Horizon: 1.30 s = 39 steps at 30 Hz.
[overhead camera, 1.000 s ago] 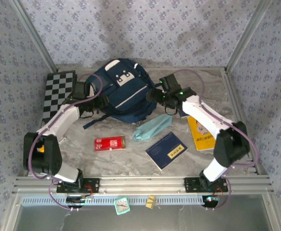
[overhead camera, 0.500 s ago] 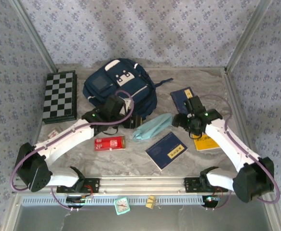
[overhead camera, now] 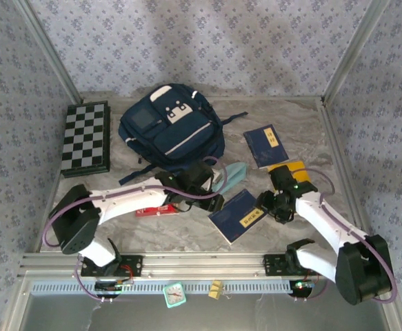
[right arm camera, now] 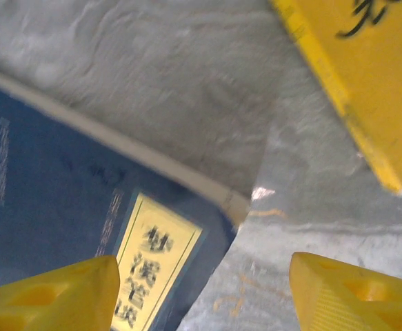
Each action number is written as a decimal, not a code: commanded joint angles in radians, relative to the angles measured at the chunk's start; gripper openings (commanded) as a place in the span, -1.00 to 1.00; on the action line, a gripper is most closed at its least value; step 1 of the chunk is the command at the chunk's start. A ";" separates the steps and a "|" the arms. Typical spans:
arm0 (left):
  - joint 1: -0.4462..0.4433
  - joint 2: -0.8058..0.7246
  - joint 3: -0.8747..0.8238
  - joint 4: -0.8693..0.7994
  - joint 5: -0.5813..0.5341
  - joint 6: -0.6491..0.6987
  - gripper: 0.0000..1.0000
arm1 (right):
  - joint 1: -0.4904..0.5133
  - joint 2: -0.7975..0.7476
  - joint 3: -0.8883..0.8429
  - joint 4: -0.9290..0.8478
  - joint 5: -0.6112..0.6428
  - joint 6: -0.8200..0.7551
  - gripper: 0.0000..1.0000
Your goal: Pack books, pencil case, and school supplies into a backpack
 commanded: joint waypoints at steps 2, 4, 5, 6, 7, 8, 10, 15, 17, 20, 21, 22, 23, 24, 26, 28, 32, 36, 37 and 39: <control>-0.032 0.066 0.077 0.076 -0.039 -0.052 0.05 | -0.076 0.042 -0.009 0.057 -0.018 -0.049 0.35; -0.032 0.100 0.101 0.053 -0.067 -0.088 0.04 | -0.087 0.060 -0.022 0.106 -0.066 -0.044 0.35; -0.032 0.115 0.109 0.051 -0.069 -0.092 0.04 | -0.086 0.070 -0.024 0.110 -0.080 -0.037 0.38; -0.032 0.126 0.109 0.057 -0.064 -0.092 0.04 | -0.083 0.074 -0.027 0.105 -0.077 -0.032 0.41; -0.032 0.139 0.111 0.068 -0.061 -0.081 0.04 | -0.080 0.071 -0.034 0.110 -0.073 -0.027 0.43; -0.032 0.156 0.123 0.057 -0.065 -0.070 0.04 | -0.081 0.064 -0.050 0.129 -0.086 -0.015 0.44; -0.031 0.194 0.165 0.011 -0.082 -0.047 0.03 | -0.080 0.057 -0.075 0.183 -0.135 0.011 0.41; -0.031 0.252 0.176 0.006 -0.081 -0.035 0.03 | -0.038 0.055 -0.087 0.236 -0.168 0.073 0.37; -0.031 0.281 0.188 -0.010 -0.079 -0.030 0.02 | -0.038 0.077 -0.097 0.279 -0.190 0.089 0.34; -0.031 0.304 0.187 -0.014 -0.065 -0.041 0.02 | -0.043 0.105 -0.080 0.305 -0.212 0.090 0.30; -0.031 0.308 0.182 -0.017 -0.061 -0.044 0.02 | -0.046 0.111 -0.073 0.317 -0.217 0.092 0.30; -0.031 0.310 0.180 -0.023 -0.055 -0.052 0.02 | -0.049 0.118 -0.062 0.326 -0.215 0.091 0.29; -0.032 0.307 0.176 -0.027 -0.045 -0.057 0.02 | -0.053 0.131 -0.049 0.337 -0.217 0.091 0.27; -0.037 0.302 0.173 -0.027 -0.038 -0.059 0.01 | -0.061 0.142 -0.038 0.353 -0.227 0.091 0.25; -0.052 0.290 0.165 -0.025 -0.048 -0.070 0.01 | -0.081 0.181 -0.011 0.395 -0.262 0.091 0.22; -0.054 0.291 0.168 -0.030 -0.063 -0.088 0.01 | -0.096 0.222 0.027 0.419 -0.286 0.083 0.20; -0.052 0.279 0.176 -0.048 -0.131 -0.134 0.02 | -0.133 0.297 0.096 0.404 -0.311 0.035 0.12; -0.041 0.262 0.174 -0.097 -0.166 -0.188 0.07 | -0.164 0.300 0.141 0.328 -0.320 -0.042 0.13; -0.039 0.254 0.170 -0.099 -0.162 -0.196 0.07 | -0.169 0.294 0.152 0.286 -0.312 -0.066 0.14; -0.037 0.240 0.153 -0.105 -0.175 -0.219 0.10 | -0.187 0.280 0.154 0.216 -0.289 -0.109 0.17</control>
